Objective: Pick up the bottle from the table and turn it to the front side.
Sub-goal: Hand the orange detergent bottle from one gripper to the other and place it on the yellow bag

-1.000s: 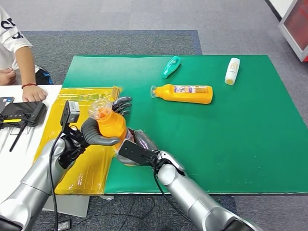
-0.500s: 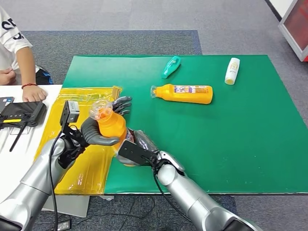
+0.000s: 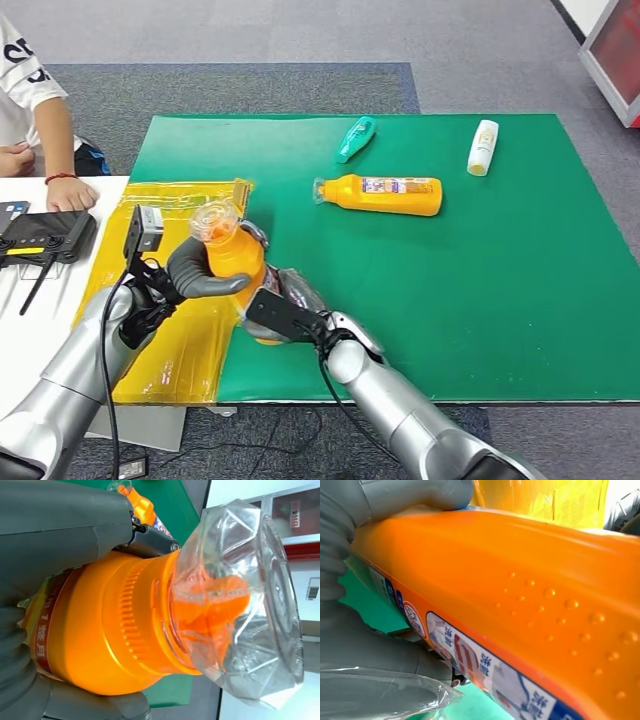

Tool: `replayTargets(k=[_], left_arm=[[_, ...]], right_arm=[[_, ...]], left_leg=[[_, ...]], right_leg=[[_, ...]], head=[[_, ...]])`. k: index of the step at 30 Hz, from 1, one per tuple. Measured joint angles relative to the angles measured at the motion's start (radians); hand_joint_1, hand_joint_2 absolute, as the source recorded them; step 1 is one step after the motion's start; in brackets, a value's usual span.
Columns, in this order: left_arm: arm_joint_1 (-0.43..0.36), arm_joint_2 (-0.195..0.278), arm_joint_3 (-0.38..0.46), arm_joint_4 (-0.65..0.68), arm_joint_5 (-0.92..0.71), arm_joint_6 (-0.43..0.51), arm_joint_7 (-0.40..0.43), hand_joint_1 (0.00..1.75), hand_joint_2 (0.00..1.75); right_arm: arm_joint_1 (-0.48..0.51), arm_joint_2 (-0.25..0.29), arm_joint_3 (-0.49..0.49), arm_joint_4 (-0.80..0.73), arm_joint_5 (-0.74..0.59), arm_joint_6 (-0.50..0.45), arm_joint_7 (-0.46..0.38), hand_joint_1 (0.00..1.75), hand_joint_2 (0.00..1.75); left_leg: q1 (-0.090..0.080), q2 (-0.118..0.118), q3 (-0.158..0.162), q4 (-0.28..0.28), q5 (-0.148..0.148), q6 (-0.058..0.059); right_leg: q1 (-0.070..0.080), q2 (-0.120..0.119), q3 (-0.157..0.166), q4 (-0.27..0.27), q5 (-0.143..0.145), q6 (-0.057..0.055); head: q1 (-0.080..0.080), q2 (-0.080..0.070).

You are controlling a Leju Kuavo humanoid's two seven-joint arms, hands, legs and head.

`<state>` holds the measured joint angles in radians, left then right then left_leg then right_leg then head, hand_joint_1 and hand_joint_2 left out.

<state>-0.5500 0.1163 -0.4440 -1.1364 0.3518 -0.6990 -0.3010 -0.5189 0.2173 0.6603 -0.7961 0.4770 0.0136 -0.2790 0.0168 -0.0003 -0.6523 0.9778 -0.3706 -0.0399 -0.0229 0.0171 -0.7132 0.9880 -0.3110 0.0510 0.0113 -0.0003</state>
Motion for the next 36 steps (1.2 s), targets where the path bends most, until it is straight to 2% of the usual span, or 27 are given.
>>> replayTargets(k=[7,8,9,11,12,13,36], left_arm=[[0.0,0.0,0.0,0.0,-0.005,0.003,0.0,1.75,1.75],[0.0,0.0,0.0,0.0,-0.005,0.004,0.0,1.75,1.75],[0.0,0.0,0.0,0.0,-0.006,0.004,0.0,1.75,1.75],[0.001,0.0,0.0,0.0,-0.006,0.005,0.0,1.75,1.75],[0.001,0.0,-0.001,0.0,-0.007,0.005,0.0,1.75,1.75],[0.001,0.0,-0.001,0.0,-0.007,0.005,0.0,1.75,1.75],[0.004,0.013,-0.001,0.001,-0.041,0.022,0.001,1.75,1.75]], right_arm=[[0.005,0.003,-0.005,-0.001,-0.003,0.001,-0.004,1.73,1.75],[0.007,0.003,-0.006,-0.002,-0.004,0.001,-0.005,1.42,1.75],[0.008,0.003,-0.008,-0.002,-0.005,0.001,-0.007,1.05,1.75],[0.011,0.003,-0.01,-0.003,-0.006,0.003,-0.011,0.19,1.75],[0.012,0.003,-0.011,-0.004,-0.007,0.004,-0.013,0.06,1.75],[0.012,0.003,-0.011,-0.006,-0.008,0.006,-0.015,0.0,1.75],[0.008,0.006,-0.013,-0.028,-0.012,0.008,-0.021,0.0,1.75]], left_leg=[[0.0,0.0,0.0,0.0,0.0,0.0],[0.0,0.0,0.0,0.0,0.0,0.0],[0.0,0.0,0.0,0.0,0.0,0.0],[0.0,0.0,0.0,0.0,0.0,0.0],[0.0,0.0,0.0,0.0,0.0,0.0],[0.0,0.0,0.0,0.0,0.0,0.0],[0.0,0.0,0.0,0.0,0.0,0.0]], right_leg=[[0.0,0.0,0.0,0.0,0.0,0.0],[0.0,0.0,0.0,0.0,0.0,0.0],[0.0,0.0,0.0,0.0,0.0,0.0],[0.0,0.0,0.0,0.0,0.0,0.0],[0.0,0.0,0.0,0.0,0.0,0.0],[0.0,0.0,0.0,0.0,0.0,0.0],[0.0,0.0,-0.001,0.0,0.0,0.0]], head=[[0.0,0.0],[0.0,0.0],[0.0,0.0],[0.0,0.0],[0.0,0.0],[0.0,0.0],[0.0,0.0]])
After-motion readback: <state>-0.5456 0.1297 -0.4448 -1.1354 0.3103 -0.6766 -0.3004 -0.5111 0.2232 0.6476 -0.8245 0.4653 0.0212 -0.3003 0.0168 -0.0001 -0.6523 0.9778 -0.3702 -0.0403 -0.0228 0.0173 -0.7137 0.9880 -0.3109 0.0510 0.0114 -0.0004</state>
